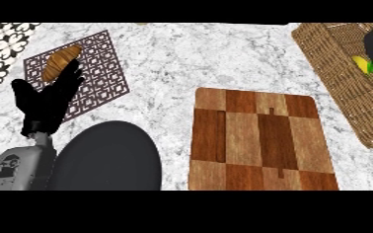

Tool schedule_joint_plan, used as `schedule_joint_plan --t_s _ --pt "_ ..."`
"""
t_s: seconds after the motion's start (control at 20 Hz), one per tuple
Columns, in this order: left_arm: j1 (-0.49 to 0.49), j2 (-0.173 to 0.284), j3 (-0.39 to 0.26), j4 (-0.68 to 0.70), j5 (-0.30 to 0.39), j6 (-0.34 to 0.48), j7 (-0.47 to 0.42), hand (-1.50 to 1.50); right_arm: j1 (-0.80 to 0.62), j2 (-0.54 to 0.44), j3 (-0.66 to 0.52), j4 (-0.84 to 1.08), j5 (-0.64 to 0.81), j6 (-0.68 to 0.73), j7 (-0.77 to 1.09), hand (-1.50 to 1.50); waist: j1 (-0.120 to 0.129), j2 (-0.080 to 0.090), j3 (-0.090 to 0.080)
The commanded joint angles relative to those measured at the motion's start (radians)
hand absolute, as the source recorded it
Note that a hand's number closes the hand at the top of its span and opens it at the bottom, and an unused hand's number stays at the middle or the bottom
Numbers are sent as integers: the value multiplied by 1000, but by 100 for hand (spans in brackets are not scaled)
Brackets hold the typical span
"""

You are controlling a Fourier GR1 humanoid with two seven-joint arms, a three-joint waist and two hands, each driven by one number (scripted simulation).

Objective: Pick the lemon from the cutting board and place it in the basket

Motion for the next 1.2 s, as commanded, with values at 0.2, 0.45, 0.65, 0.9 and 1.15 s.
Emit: schedule_joint_plan --t_s 0.2,0.45,0.65,0.9,1.15 --pt "0 13 20 29 5 -7 -2 0 33 -2 -37 -119 -25 -243 83 -150 -18 -7 -1" --pt "29 38 35 8 11 -18 20 0 74 27 -67 -279 -45 -327 99 -150 -46 -25 -2" --pt "40 10 42 12 4 21 11 0 147 146 -44 -479 -124 -223 65 -150 -97 -46 -4" --pt "74 9 61 6 7 34 4 0 329 237 11 -708 -282 -69 14 -150 -127 -54 -3" --pt "98 40 84 -4 7 26 -1 0 501 330 98 -965 -366 16 2 -150 -142 -58 -4"
